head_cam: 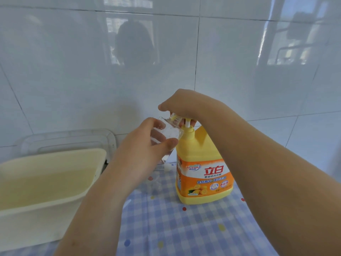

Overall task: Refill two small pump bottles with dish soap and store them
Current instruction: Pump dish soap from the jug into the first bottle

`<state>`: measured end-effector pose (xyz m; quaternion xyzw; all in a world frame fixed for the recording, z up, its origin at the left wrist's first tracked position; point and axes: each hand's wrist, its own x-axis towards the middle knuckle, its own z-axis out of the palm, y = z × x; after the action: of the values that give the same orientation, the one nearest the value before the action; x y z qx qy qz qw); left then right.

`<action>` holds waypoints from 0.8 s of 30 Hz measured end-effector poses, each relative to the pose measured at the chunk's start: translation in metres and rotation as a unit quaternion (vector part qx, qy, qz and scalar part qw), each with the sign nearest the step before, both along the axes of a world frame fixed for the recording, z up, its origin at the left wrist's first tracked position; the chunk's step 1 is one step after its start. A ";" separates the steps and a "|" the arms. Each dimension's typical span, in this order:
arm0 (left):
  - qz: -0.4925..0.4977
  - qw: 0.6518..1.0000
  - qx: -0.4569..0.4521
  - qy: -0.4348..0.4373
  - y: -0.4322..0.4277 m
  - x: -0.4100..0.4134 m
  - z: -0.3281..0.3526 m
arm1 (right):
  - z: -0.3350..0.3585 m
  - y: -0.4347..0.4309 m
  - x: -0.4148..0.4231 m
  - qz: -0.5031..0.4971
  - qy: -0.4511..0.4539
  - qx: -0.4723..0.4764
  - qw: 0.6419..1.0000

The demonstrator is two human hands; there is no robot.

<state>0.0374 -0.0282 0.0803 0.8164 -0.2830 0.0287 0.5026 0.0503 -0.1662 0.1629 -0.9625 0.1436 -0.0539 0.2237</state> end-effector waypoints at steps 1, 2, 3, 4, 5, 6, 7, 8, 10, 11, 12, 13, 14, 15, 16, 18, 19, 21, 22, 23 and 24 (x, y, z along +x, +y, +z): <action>0.001 1.000 0.006 -0.005 0.000 0.000 0.000 | 0.000 0.000 0.000 0.000 -0.001 0.003 1.000; 0.000 1.000 0.007 -0.008 -0.001 0.000 0.000 | -0.001 -0.001 0.000 -0.001 -0.003 0.005 1.000; -0.003 1.000 0.006 -0.009 -0.001 0.001 -0.001 | -0.002 -0.001 0.000 -0.001 -0.005 0.006 1.000; -0.006 1.000 0.006 -0.008 0.000 0.001 -0.001 | -0.002 -0.001 -0.001 0.000 -0.007 0.005 1.000; -0.009 1.000 0.004 -0.005 0.000 0.002 -0.002 | -0.002 -0.001 -0.001 0.002 -0.008 0.007 1.000; -0.013 1.000 -0.002 0.002 0.000 0.003 -0.002 | -0.003 -0.002 -0.001 0.004 -0.009 0.009 1.000; -0.017 1.000 -0.007 0.007 0.000 0.004 -0.003 | -0.003 -0.003 -0.002 0.007 -0.011 0.014 1.000; -0.019 1.000 -0.007 0.009 0.001 0.005 -0.004 | -0.004 -0.004 -0.002 0.012 -0.013 0.015 1.000; -0.022 1.000 0.007 -0.002 0.002 0.006 -0.004 | -0.007 -0.004 -0.001 0.023 -0.020 0.012 0.999; -0.022 1.000 0.015 -0.010 0.002 0.007 -0.004 | -0.009 -0.005 -0.001 0.027 -0.023 0.010 0.999; -0.021 0.999 0.022 -0.015 0.002 0.008 -0.004 | -0.011 -0.004 -0.001 0.028 -0.025 0.008 0.999; -0.021 0.999 0.025 -0.014 0.002 0.008 -0.005 | -0.012 -0.004 -0.001 0.027 -0.026 0.005 0.999; -0.023 0.999 0.022 -0.008 0.002 0.009 -0.005 | -0.012 -0.003 -0.001 0.024 -0.027 0.002 0.999; -0.025 1.000 0.017 0.000 0.002 0.009 -0.006 | -0.012 -0.003 -0.001 0.021 -0.029 0.003 0.999; -0.027 1.000 0.012 0.009 0.002 0.010 -0.007 | -0.012 -0.003 -0.001 0.020 -0.030 0.006 0.999; -0.033 0.999 0.005 0.019 0.002 0.011 -0.008 | -0.012 -0.003 -0.001 0.020 -0.036 0.015 0.999; -0.035 0.999 0.001 0.021 0.002 0.012 -0.008 | -0.012 -0.003 -0.001 0.021 -0.038 0.017 0.999; -0.035 0.999 0.001 0.020 0.002 0.012 -0.008 | -0.013 -0.003 0.000 0.020 -0.041 0.018 0.999; -0.034 0.999 0.000 0.018 0.001 0.012 -0.008 | -0.013 -0.003 0.001 0.018 -0.041 0.018 0.999; -0.034 0.999 -0.001 0.016 0.001 0.012 -0.008 | -0.013 -0.002 0.001 0.015 -0.041 0.017 0.999; -0.033 0.999 -0.001 0.016 0.001 0.011 -0.008 | -0.013 -0.002 0.001 0.012 -0.043 0.015 0.999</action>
<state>0.0485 -0.0274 0.0724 0.8064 -0.3019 -0.0007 0.5085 0.0512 -0.1685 0.1495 -0.9575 0.1229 -0.0907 0.2448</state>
